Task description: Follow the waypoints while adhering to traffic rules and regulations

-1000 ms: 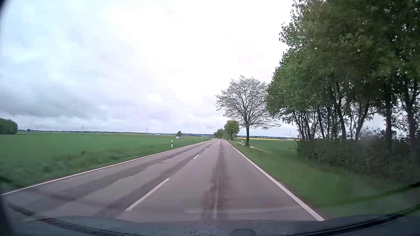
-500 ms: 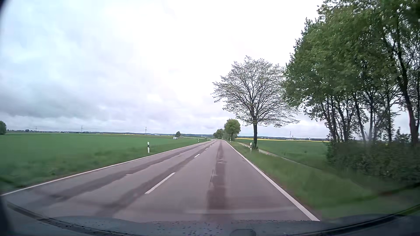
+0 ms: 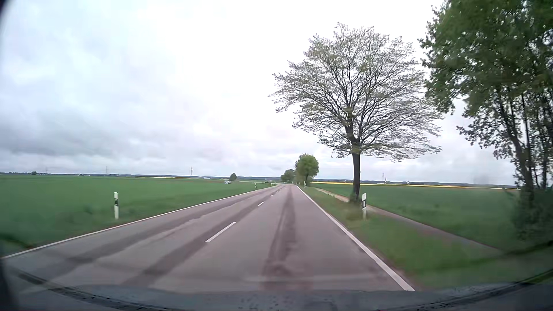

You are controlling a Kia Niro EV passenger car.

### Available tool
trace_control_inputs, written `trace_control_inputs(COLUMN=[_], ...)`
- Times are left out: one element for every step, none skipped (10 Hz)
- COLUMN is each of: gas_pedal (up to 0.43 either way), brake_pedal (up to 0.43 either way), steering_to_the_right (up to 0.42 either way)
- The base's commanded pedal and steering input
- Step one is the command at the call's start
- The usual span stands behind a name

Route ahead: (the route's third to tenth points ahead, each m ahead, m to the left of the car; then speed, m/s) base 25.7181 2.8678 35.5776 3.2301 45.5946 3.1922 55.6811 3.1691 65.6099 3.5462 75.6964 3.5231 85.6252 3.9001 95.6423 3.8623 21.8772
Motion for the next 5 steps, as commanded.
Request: trace_control_inputs(gas_pedal=[0.378, 0.370, 0.358, 0.350, 0.339], brake_pedal=[0.000, 0.000, 0.000, 0.000, 0.000], steering_to_the_right=[0.002, 0.001, 0.001, 0.001, 0.000])
